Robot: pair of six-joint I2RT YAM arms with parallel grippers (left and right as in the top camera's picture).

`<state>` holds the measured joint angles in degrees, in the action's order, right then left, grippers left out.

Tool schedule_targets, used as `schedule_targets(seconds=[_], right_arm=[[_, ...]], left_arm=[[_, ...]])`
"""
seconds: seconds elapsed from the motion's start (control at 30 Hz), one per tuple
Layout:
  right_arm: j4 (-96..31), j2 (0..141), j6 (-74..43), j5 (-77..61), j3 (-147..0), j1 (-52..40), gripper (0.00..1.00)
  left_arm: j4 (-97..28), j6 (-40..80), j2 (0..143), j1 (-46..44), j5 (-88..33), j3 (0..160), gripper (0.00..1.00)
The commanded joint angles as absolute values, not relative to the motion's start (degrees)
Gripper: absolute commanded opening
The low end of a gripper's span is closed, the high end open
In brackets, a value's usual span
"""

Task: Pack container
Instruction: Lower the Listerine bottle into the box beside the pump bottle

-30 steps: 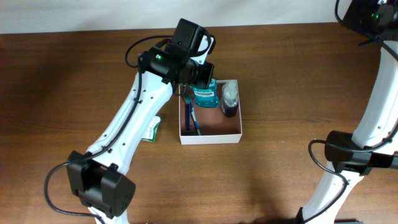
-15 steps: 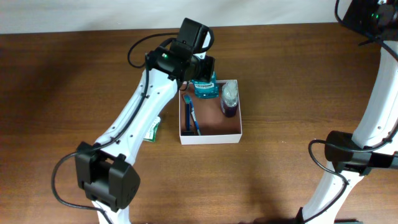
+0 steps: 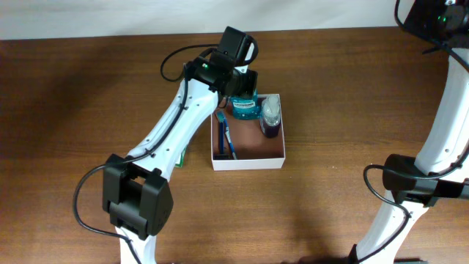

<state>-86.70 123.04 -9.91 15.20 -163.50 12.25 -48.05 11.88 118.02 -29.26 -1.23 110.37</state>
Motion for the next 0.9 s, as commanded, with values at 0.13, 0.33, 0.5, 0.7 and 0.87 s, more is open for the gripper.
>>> schedule_targets(seconds=[0.13,0.33,0.5,0.7,0.87], right_arm=[[-86.6,122.6,-9.9,15.7,-163.9,12.4,0.99],[-86.6,122.6,-9.9,15.7,-163.9,12.4,0.99],[-86.6,122.6,-9.9,15.7,-163.9,12.4,0.98],[-86.6,122.6,-9.9,15.7,-163.9,12.4,0.98],[-86.6,122.6,-9.9,15.7,-163.9,12.4,0.98]], left_arm=[[-46.9,12.8,118.4,-29.6,-1.0,112.1,0.14],[-46.3,12.8,120.3,-29.9,-1.0,112.1,0.14],[-46.2,12.8,122.7,-30.0,-1.0,112.1,0.14],[-46.2,12.8,123.1,-30.0,-1.0,112.1,0.26],[-46.3,12.8,123.1,-30.0,-1.1,112.1,0.45]])
